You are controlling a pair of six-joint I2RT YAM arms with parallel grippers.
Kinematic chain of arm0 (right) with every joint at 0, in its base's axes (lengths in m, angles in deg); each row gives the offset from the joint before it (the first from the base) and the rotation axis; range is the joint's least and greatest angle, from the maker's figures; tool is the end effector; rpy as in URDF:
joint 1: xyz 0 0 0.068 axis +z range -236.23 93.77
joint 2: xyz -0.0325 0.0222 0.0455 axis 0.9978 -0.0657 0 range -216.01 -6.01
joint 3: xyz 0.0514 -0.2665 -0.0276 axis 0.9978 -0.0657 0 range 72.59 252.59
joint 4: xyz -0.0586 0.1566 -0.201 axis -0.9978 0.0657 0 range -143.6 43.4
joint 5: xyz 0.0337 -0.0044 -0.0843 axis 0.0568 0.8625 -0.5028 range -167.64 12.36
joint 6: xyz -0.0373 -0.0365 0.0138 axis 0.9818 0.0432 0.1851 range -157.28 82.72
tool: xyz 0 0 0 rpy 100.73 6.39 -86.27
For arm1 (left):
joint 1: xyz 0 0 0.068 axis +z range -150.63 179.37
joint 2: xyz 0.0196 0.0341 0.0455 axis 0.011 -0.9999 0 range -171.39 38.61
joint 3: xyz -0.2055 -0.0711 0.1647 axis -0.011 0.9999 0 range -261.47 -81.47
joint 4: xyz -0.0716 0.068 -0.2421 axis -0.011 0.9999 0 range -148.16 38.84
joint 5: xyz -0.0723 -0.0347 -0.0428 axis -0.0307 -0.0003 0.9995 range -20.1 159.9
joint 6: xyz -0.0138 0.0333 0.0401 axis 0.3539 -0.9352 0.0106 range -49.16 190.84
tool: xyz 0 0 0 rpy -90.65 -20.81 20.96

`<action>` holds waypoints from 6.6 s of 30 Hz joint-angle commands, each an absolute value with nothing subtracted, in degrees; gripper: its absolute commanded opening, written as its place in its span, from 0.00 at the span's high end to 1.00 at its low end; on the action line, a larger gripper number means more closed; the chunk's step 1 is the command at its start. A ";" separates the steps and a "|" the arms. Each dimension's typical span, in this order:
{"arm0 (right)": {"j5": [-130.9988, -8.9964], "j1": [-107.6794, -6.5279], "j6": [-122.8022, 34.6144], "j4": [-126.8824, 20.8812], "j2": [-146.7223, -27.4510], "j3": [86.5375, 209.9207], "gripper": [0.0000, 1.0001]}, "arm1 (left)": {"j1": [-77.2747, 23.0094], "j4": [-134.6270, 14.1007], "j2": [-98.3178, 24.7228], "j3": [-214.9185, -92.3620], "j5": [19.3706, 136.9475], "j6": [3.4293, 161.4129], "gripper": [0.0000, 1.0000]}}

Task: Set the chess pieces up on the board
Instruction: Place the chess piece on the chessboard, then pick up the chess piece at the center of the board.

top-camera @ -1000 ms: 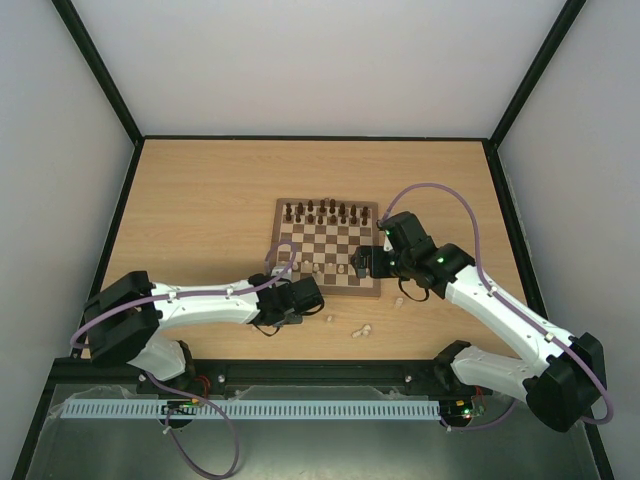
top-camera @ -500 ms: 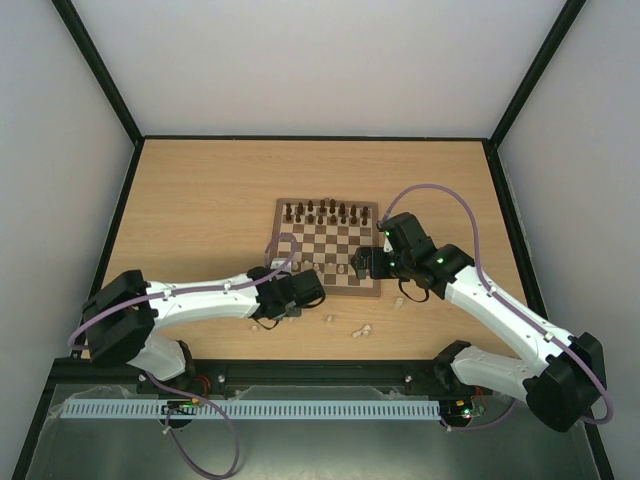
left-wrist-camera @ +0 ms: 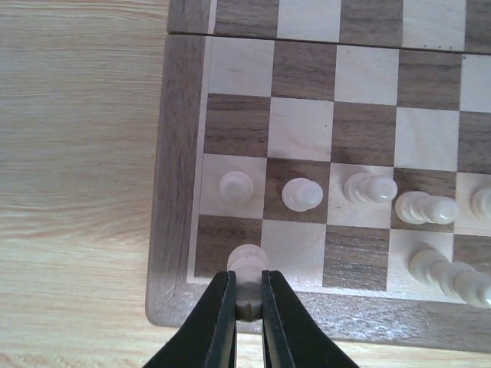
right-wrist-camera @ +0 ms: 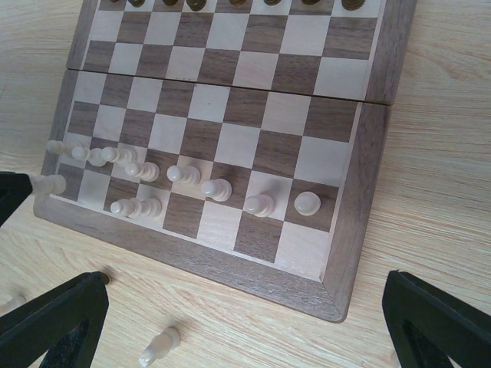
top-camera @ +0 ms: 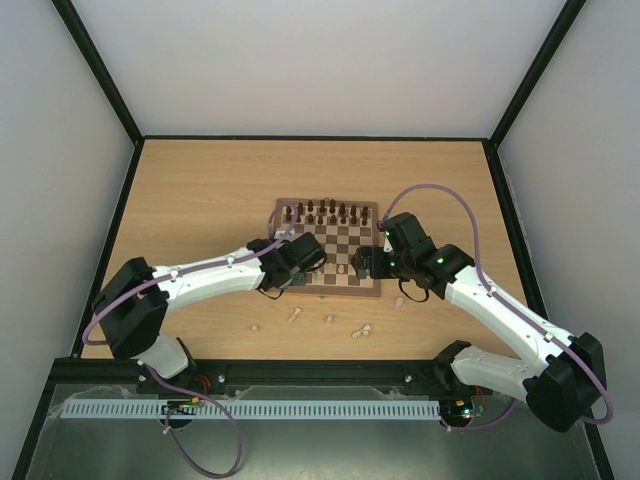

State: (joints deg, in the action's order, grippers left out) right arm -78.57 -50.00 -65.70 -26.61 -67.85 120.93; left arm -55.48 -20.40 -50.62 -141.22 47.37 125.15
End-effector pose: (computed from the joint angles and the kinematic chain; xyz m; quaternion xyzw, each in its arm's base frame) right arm 0.1867 0.1361 0.2762 -0.0585 0.9062 0.2177 0.3577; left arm 0.1842 -0.2380 0.2106 -0.0340 0.9616 -0.0467 0.2682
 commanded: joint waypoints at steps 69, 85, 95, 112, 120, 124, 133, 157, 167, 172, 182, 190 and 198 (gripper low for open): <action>-78.43 -50.13 -64.91 -25.97 -66.65 120.24 0.01 | -55.96 -20.26 -57.47 -144.41 49.38 121.82 0.68; -78.09 -50.11 -64.88 -25.91 -66.56 120.15 0.01 | -55.92 -20.72 -58.32 -143.55 49.25 121.82 0.85; -78.35 -50.11 -64.88 -25.91 -66.43 120.08 0.01 | -55.92 -20.71 -58.07 -143.26 49.47 121.89 0.88; -78.08 -50.15 -64.88 -26.00 -66.28 120.06 0.02 | -57.40 -19.57 -57.24 -143.65 49.95 122.74 0.89; -77.95 -50.11 -64.83 -26.09 -66.21 120.00 0.01 | -57.49 -18.79 -57.06 -143.55 49.38 123.13 0.88; -77.93 -50.11 -64.81 -26.13 -66.21 119.99 0.01 | -57.50 -18.53 -57.13 -143.56 49.17 123.29 0.78; -77.90 -50.13 -64.88 -26.26 -66.11 119.99 0.01 | -58.62 -17.72 -55.01 -146.50 47.90 123.07 0.60; -76.15 -50.14 -64.42 -26.46 -67.67 120.08 0.01 | -56.89 -19.13 -48.65 -147.17 46.09 117.29 0.01; -77.87 -49.86 -64.89 -25.99 -68.36 119.93 0.01 | -56.80 -20.72 -38.88 -137.38 44.99 121.92 0.01; -80.42 -49.84 -66.99 -24.98 -69.10 120.28 0.01 | -56.80 -20.53 -36.07 -135.22 44.50 121.35 0.01; -82.86 -49.64 -78.05 -22.56 -63.25 114.17 0.01 | -55.07 -23.64 -30.19 -132.04 47.14 114.66 0.01; -85.72 -48.22 -85.28 -20.36 -59.72 110.40 0.01 | -54.12 -27.97 -31.05 -130.88 51.74 109.04 0.01; -91.80 -45.38 -89.33 -17.36 -64.42 110.59 0.06 | -53.18 -30.28 -31.93 -130.07 53.70 106.57 0.01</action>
